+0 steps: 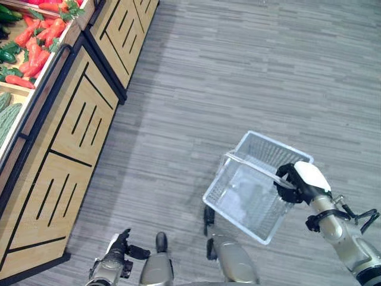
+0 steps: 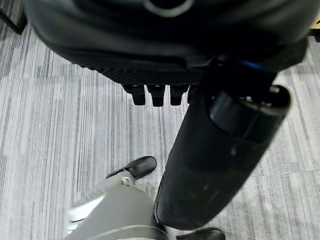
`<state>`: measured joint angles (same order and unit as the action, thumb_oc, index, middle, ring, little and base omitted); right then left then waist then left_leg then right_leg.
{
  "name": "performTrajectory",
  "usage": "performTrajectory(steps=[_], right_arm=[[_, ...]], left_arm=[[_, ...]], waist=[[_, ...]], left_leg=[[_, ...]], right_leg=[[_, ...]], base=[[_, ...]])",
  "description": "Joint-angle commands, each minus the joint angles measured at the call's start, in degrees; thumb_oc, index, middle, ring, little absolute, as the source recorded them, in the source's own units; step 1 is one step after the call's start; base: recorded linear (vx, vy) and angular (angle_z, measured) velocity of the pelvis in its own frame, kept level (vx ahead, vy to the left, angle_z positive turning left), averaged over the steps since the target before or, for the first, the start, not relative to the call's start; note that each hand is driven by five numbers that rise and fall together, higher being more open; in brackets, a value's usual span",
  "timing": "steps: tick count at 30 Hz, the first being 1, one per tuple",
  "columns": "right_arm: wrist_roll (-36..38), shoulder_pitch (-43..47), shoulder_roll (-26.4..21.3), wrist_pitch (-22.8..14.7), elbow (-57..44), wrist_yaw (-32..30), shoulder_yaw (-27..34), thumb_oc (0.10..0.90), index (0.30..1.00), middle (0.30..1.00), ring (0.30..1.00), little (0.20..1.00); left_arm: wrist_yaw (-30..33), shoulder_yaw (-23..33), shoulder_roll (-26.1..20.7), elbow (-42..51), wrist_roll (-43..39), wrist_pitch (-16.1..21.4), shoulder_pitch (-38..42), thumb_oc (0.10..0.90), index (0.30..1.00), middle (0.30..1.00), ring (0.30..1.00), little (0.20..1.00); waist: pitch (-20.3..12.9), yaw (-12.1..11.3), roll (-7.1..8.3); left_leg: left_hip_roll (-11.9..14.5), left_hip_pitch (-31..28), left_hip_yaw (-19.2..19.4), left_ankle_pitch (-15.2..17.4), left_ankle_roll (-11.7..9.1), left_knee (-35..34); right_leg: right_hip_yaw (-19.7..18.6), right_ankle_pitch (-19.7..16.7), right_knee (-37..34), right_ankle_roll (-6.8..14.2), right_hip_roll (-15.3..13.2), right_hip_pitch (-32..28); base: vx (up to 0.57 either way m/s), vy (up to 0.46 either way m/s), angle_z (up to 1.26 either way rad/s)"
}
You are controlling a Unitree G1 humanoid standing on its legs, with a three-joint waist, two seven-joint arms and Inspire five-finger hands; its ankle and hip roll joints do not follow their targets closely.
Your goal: Get the vegetables into the basket
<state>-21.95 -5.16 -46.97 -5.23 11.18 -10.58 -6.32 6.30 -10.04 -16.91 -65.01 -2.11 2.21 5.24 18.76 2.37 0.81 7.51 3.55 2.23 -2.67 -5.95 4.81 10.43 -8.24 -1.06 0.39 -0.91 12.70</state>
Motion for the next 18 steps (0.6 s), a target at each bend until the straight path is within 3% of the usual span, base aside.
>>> performTrajectory(steps=[1,2,5,6,7,9,10,11,12,15,18], right_arm=[[2.59,-0.29,-3.06,-4.41,-6.99,-4.28,5.26,0.400,0.300,0.300,0.300,0.300],[2.59,-0.36,-3.06,-4.42,-7.01,-4.28,5.32,0.400,0.300,0.300,0.300,0.300],[2.12,-2.29,-3.10,-4.18,-7.53,-5.47,6.38,0.400,0.300,0.300,0.300,0.300],[2.11,-2.36,-3.10,-4.20,-7.55,-5.48,6.45,0.400,0.300,0.300,0.300,0.300],[1.64,-3.47,-2.87,-3.77,-7.54,-6.19,7.25,0.400,0.300,0.300,0.300,0.300],[0.92,-4.74,-2.46,-3.26,-7.78,-6.87,8.05,0.400,0.300,0.300,0.300,0.300],[0.88,-4.90,-2.46,-3.26,-7.85,-6.90,8.19,0.400,0.300,0.300,0.300,0.300],[0.27,-5.80,-2.08,-2.78,-8.38,-7.19,8.66,0.400,0.300,0.300,0.300,0.300],[0.14,-6.03,-2.05,-2.62,-8.38,-7.22,8.70,0.400,0.300,0.300,0.300,0.300],[-1.17,-5.36,-0.85,-1.56,-7.78,-6.19,7.12,0.400,0.300,0.300,0.300,0.300],[-1.65,-4.01,0.58,-1.03,-7.42,-5.80,5.62,0.400,0.300,0.300,0.300,0.300]], left_arm=[[1.75,0.16,-1.32,-0.50,0.41,-0.80,-0.15,0.900,1.000,1.000,1.000,1.000],[1.75,0.12,-1.31,-0.49,0.41,-0.81,-0.15,0.900,1.000,1.000,1.000,1.000],[3.26,-0.17,-1.22,-0.01,0.47,-1.05,0.87,0.900,1.000,1.000,1.000,1.000],[3.27,-0.22,-1.21,-0.02,0.47,-1.06,0.89,0.900,1.000,1.000,1.000,1.000],[3.51,-0.70,-1.21,0.63,0.67,-1.20,1.24,0.900,1.000,1.000,1.000,1.000],[3.79,-0.87,-1.23,0.42,1.16,-1.38,1.51,0.900,1.000,1.000,1.000,1.000],[3.82,-0.95,-1.18,0.46,1.16,-1.40,1.51,0.900,1.000,1.000,1.000,1.000],[4.18,-1.20,-1.15,0.74,1.63,-1.41,1.46,0.900,1.000,1.000,1.000,1.000],[4.17,-1.28,-1.14,0.90,1.60,-1.45,1.37,0.900,1.000,1.000,1.000,1.000],[4.18,-0.50,-1.41,0.95,1.71,-1.70,0.26,0.900,1.000,1.000,1.000,1.000],[4.15,-0.06,-2.30,1.64,1.79,-1.78,-0.53,0.900,1.000,1.000,1.000,1.000]], waist=[[-2.98,-0.87,1.16],[-3.01,-0.79,1.11],[-2.62,-0.47,1.27],[-2.65,-0.40,1.24],[-2.68,-0.02,1.03],[-3.15,0.46,0.43],[-2.99,0.58,0.53],[-3.72,0.65,-0.12],[-3.79,0.62,-0.23],[-4.55,-0.24,-0.27],[-4.85,-1.32,1.09]], left_leg=[[-3.03,1.47,2.22,0.66,0.73,6.32],[-3.03,1.62,2.09,0.72,0.71,6.51],[-0.02,3.86,7.85,-1.28,0.53,8.12],[-0.03,3.91,7.73,-1.33,0.51,8.08],[1.65,4.39,11.68,-2.02,0.05,5.43],[3.35,4.47,15.15,-2.37,-1.45,0.94],[3.17,4.72,15.70,-3.56,-0.91,0.50],[5.68,5.66,18.63,-7.53,-2.74,-3.83],[6.22,5.55,19.11,-8.46,-3.14,-4.56],[4.61,1.90,19.66,-6.76,-2.06,-7.78],[2.13,0.71,19.59,-5.14,-0.36,-9.03]], right_leg=[[-3.23,2.77,4.57,5.14,-3.39,-0.28],[-3.11,2.76,4.53,5.13,-3.40,-0.29],[0.55,4.01,4.18,4.71,-4.70,-2.24],[0.67,4.01,4.15,4.70,-4.72,-2.26],[2.77,4.40,3.72,5.06,-5.49,-2.84],[4.77,5.44,2.80,6.32,-6.34,-4.35],[5.49,4.64,2.77,5.93,-6.59,-4.01],[7.76,5.42,2.36,7.11,-7.91,-5.71],[8.43,5.93,2.56,7.18,-8.21,-6.45],[9.50,6.88,4.54,8.23,-9.75,-8.52],[8.88,5.84,5.40,9.61,-11.70,-9.16]], base=[[0.08,-0.132,0.53],[0.08,-0.165,0.57],[0.04,-0.126,0.61],[0.04,-0.061,1.06],[0.11,-0.016,1.04],[0.10,0.008,0.71],[0.17,0.123,1.17],[0.19,0.154,1.39],[0.39,0.326,1.08],[0.19,0.273,0.20],[0.11,0.283,0.01]])
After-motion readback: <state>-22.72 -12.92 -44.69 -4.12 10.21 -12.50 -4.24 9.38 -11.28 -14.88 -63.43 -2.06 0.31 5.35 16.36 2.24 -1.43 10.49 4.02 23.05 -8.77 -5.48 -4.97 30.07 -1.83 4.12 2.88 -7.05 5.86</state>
